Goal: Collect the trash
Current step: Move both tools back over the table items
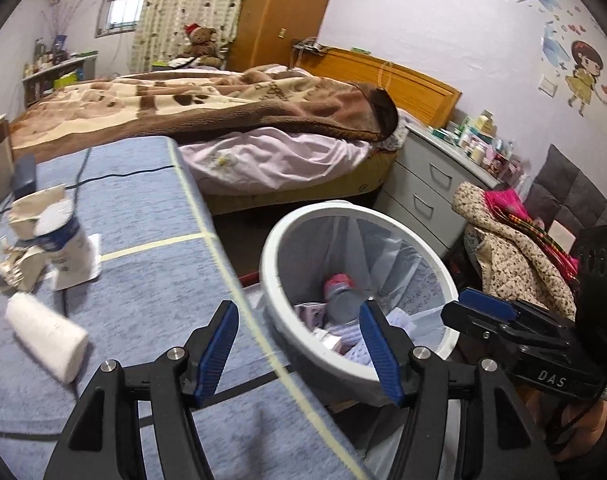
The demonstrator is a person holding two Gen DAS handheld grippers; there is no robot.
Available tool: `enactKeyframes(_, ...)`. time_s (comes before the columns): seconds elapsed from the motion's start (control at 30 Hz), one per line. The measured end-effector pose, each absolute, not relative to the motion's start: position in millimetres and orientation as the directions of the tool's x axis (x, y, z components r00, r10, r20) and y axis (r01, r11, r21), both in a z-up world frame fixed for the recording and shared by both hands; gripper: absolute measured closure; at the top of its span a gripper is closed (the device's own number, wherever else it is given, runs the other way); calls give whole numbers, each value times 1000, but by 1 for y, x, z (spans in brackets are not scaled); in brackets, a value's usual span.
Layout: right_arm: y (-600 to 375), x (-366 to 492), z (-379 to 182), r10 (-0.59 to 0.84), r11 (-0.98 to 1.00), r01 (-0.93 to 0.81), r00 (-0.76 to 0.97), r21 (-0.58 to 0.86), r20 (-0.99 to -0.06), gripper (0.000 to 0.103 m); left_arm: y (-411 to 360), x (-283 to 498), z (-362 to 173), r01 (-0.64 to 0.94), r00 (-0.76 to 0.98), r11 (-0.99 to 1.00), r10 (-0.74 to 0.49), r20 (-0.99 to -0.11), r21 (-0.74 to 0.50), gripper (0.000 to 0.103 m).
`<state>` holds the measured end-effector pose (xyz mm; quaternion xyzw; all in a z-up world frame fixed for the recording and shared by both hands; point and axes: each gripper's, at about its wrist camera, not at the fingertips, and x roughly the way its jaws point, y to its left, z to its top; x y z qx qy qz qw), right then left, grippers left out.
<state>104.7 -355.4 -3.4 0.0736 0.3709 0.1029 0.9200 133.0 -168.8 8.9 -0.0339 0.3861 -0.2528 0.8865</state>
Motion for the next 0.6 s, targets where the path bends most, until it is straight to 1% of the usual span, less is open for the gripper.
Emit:
enactKeyframes(0.17,-339,102,-1,285,958,-187,700,217,-655,50,-150,125,10,378,608,897,-429,-668,-231,40)
enactKeyframes(0.6,-292,99,5,385,921,-325,658,217,-647,50,-85,98,6,249,671,941,-338,-660,-228,40)
